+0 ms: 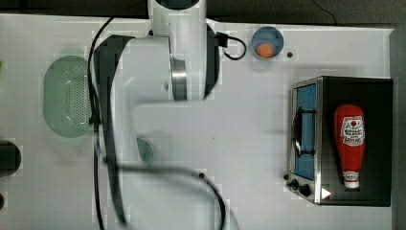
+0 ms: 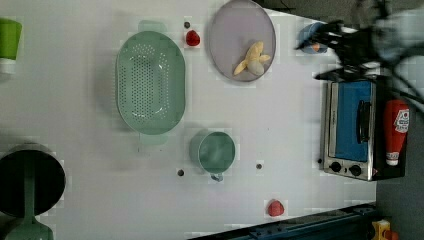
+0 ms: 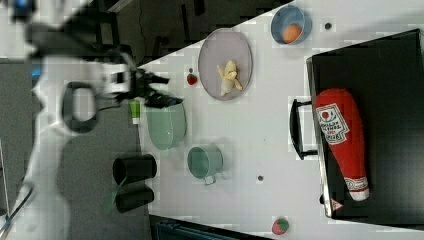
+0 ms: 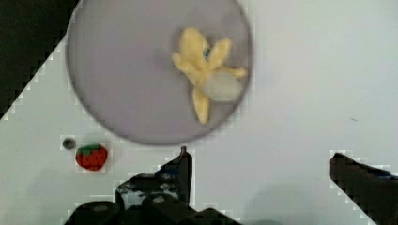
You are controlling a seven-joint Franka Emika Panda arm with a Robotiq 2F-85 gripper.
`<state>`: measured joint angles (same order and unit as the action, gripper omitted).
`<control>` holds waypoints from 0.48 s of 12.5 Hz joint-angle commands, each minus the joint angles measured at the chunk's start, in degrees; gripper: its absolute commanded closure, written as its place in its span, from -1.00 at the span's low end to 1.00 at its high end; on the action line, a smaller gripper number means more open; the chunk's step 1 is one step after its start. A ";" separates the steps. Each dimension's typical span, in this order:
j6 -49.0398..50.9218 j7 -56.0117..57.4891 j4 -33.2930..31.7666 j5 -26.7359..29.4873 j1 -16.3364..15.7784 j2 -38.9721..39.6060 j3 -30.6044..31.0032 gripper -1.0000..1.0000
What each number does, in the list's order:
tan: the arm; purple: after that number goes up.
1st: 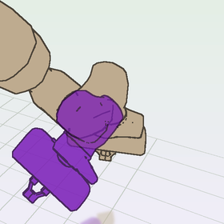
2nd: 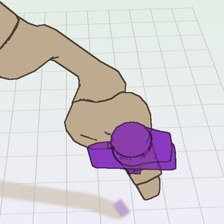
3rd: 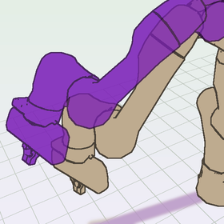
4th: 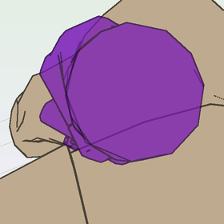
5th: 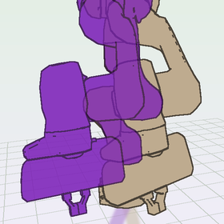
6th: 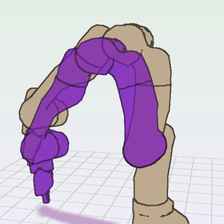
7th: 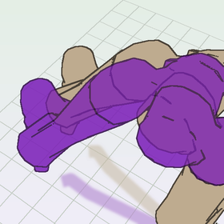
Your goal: Pick banana from table and place on plate.
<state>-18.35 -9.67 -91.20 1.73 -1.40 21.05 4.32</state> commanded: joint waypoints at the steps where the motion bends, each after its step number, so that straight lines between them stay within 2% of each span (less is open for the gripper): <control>1: 0.71 -0.89 -6.16 -0.93 2.71 -9.51 -2.53 -1.00; 6: 4.63 -0.89 -19.66 -0.97 2.90 -26.27 -4.86 -1.00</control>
<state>-15.64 -9.84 -106.70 1.92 1.41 -7.46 -0.23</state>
